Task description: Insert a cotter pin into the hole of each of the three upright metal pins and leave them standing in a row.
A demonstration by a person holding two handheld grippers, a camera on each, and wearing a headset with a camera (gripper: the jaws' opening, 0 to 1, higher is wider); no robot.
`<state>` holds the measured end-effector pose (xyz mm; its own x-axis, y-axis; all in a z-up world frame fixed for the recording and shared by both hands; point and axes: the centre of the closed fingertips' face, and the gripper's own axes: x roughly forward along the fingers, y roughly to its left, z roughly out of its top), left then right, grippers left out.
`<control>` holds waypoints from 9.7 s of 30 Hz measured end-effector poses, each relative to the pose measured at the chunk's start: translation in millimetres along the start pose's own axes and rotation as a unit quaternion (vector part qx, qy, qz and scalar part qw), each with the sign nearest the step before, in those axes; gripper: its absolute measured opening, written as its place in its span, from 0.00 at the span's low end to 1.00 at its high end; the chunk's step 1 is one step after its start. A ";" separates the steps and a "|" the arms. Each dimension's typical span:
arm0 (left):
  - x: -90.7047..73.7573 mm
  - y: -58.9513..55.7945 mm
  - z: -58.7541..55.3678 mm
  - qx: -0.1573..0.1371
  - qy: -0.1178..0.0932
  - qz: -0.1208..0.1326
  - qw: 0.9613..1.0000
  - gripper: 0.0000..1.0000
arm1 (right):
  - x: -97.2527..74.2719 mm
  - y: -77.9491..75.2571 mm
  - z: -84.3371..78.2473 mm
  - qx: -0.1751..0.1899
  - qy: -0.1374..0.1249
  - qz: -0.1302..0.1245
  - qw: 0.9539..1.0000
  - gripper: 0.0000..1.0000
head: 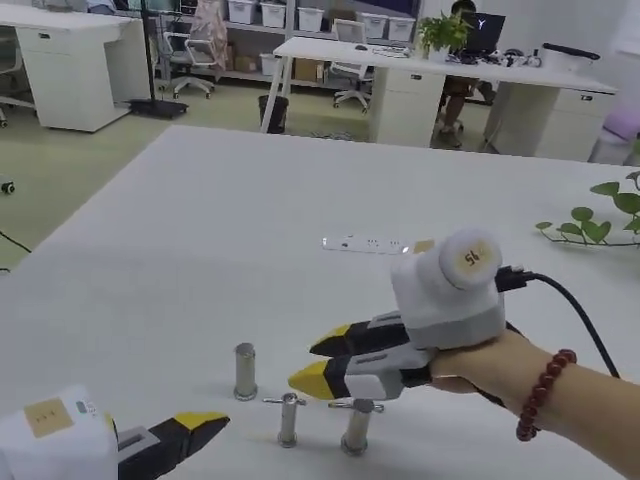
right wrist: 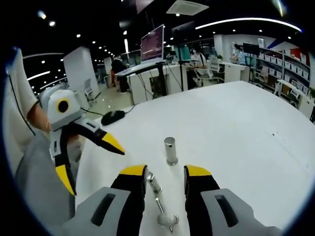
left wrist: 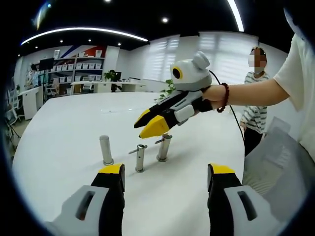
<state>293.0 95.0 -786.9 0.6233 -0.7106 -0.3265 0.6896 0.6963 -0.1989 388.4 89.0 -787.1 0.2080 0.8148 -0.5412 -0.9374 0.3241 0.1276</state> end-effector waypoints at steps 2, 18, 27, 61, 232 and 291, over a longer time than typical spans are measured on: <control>-1.1 0.7 0.1 -0.001 0.000 0.002 1.000 0.71 | 4.1 -2.0 2.9 0.003 -0.002 -0.007 1.000 0.32; -8.3 5.7 -2.4 0.000 0.001 0.013 1.000 0.85 | 47.4 -10.3 15.8 0.010 -0.028 -0.022 0.999 0.30; -8.1 7.0 -4.7 0.004 0.009 0.014 1.000 0.87 | 62.1 -9.6 11.5 0.009 -0.016 -0.029 0.999 0.25; -10.2 8.3 -4.1 0.013 0.011 0.015 1.000 0.84 | 65.4 -18.8 10.2 0.003 0.000 -0.057 0.998 0.13; -10.6 -18.5 5.3 0.043 0.000 0.002 0.999 0.78 | -96.9 -38.7 -88.6 -0.007 0.072 -0.060 0.996 0.20; -5.5 -13.1 2.4 0.042 0.008 -0.004 0.999 0.75 | -80.5 -105.8 -126.8 -0.098 0.216 -0.111 0.965 0.02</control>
<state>281.5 89.5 -780.2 0.6120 -0.7136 -0.3410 0.7235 0.6793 -0.1231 435.4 -71.8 -862.4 0.3132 0.4460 -0.8384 -0.9270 0.3355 -0.1678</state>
